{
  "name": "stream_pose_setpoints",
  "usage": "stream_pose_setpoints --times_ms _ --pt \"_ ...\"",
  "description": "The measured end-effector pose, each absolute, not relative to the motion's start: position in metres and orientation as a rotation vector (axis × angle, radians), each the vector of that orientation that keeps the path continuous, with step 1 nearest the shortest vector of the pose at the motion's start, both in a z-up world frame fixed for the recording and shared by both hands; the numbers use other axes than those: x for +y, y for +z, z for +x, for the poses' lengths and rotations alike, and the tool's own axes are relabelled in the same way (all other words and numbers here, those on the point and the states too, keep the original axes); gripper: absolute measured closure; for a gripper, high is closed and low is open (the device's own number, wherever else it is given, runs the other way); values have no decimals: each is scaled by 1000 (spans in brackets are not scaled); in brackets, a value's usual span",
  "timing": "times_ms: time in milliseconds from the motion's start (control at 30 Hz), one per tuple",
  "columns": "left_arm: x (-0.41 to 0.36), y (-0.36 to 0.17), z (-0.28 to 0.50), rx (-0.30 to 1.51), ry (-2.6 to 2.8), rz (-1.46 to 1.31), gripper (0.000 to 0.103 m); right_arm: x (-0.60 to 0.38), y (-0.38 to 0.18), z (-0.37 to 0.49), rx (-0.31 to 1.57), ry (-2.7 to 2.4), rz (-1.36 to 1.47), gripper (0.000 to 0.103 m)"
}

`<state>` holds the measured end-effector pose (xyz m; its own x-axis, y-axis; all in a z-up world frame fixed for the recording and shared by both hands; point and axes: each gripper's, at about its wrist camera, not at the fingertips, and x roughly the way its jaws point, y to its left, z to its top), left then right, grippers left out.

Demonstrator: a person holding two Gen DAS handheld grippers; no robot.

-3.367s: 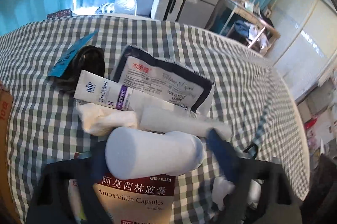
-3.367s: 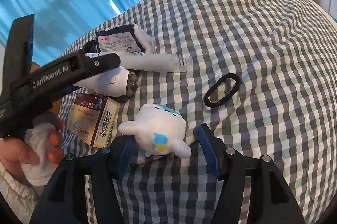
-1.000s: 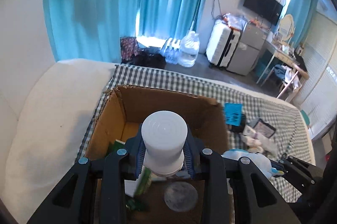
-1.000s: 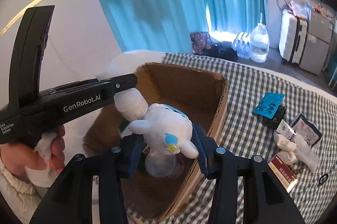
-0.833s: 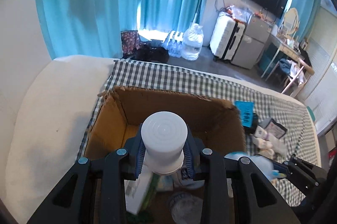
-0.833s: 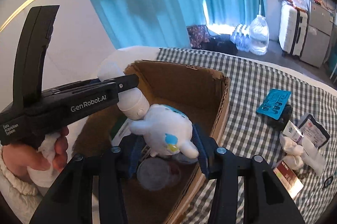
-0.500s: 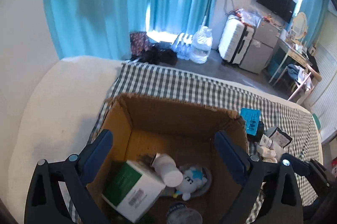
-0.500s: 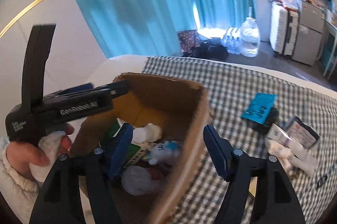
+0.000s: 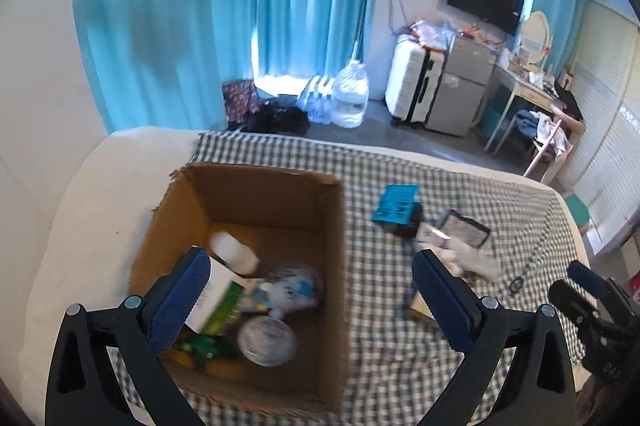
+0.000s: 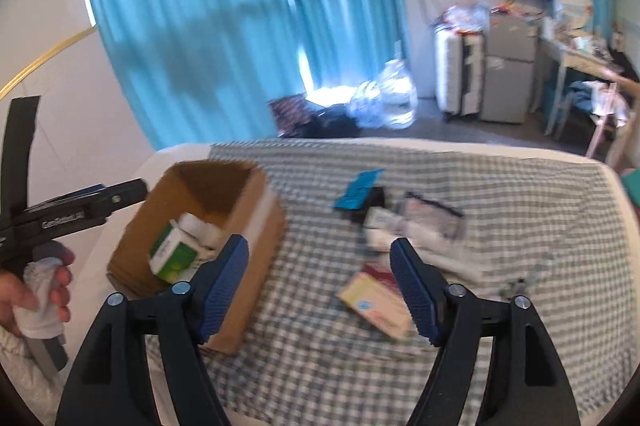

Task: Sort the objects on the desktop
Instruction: 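Move both grippers back over the bedspread toward the remaining items, then grasp the amoxicillin capsule box with the left gripper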

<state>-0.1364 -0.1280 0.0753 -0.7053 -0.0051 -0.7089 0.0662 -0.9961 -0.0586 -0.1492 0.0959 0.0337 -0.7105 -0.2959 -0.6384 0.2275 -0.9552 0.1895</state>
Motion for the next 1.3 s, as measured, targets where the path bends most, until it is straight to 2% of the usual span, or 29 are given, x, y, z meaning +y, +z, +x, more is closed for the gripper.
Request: stream_pose_setpoints --times_ms 233,533,800,1033,1300 --pt "-46 58 -110 144 -2935 1256 0 171 36 -110 -186 -2782 1026 27" --pt "45 -17 -96 -32 -2934 1486 0 234 -9 -104 -364 -2842 1126 27" --pt "69 -92 -117 189 -2736 1646 0 256 -59 -119 -368 -2880 1238 27" --pt "70 -127 -149 492 -2575 1550 0 279 -108 -146 -334 -2955 1332 27" --pt "93 -159 -192 558 -2456 1503 0 291 -158 -200 -363 -2908 1441 27"
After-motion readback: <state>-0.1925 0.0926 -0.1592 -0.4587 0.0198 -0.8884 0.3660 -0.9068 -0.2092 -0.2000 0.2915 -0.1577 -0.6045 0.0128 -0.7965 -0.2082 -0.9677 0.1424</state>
